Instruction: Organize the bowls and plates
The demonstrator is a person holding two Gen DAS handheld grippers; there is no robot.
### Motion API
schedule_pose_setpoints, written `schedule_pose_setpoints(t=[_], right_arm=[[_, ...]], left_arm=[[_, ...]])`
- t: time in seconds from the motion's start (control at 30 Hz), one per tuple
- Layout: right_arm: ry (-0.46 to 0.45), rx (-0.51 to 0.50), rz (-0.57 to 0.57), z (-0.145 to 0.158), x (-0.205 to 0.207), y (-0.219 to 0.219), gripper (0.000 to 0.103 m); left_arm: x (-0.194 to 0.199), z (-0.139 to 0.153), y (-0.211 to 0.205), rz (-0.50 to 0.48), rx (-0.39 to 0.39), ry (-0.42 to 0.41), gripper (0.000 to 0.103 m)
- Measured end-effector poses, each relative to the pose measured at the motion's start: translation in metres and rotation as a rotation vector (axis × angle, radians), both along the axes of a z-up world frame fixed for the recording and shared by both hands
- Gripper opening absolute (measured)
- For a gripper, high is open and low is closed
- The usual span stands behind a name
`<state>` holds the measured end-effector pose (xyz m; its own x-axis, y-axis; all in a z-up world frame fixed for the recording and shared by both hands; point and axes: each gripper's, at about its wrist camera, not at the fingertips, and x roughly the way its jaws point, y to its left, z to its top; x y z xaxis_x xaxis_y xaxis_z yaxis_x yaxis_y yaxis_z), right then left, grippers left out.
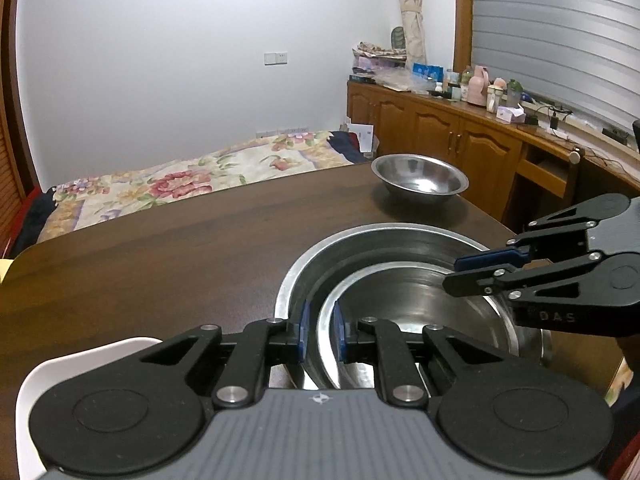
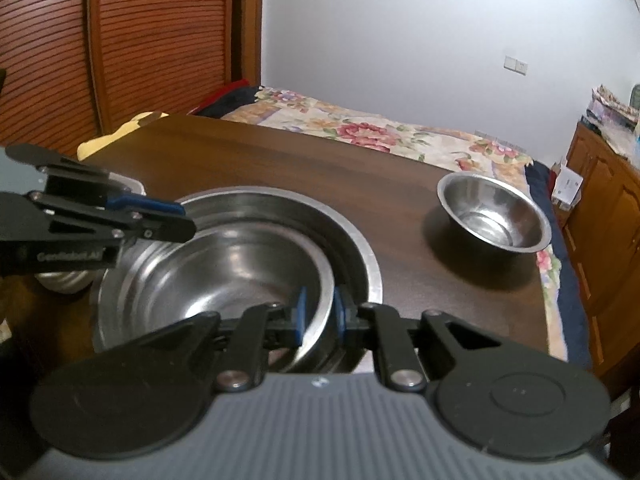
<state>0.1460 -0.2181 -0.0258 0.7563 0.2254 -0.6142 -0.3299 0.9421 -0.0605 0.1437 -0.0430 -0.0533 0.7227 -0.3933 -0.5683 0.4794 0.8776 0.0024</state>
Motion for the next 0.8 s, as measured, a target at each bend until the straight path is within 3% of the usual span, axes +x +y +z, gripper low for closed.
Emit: schedule_pose_setpoints(t=[0.23, 0.67, 0.8], right_arm=[[-0.027, 0.04, -0.023, -0.001, -0.001, 0.001, 0.015], [-0.126, 0.136, -0.084, 0.03, -0.013, -0.027, 0.016], [-0.143, 0.147, -0.114, 0.034, -0.016, -0.04, 0.016]], left_arm=[[0.001, 0.004, -0.002, 0.003, 0.0, -0.009, 0.016], [0.004, 0.033, -0.017, -0.02, -0.004, -0.076, 0.018], [0.005, 0.039, -0.023, -0.029, -0.003, -0.091, 0.027]])
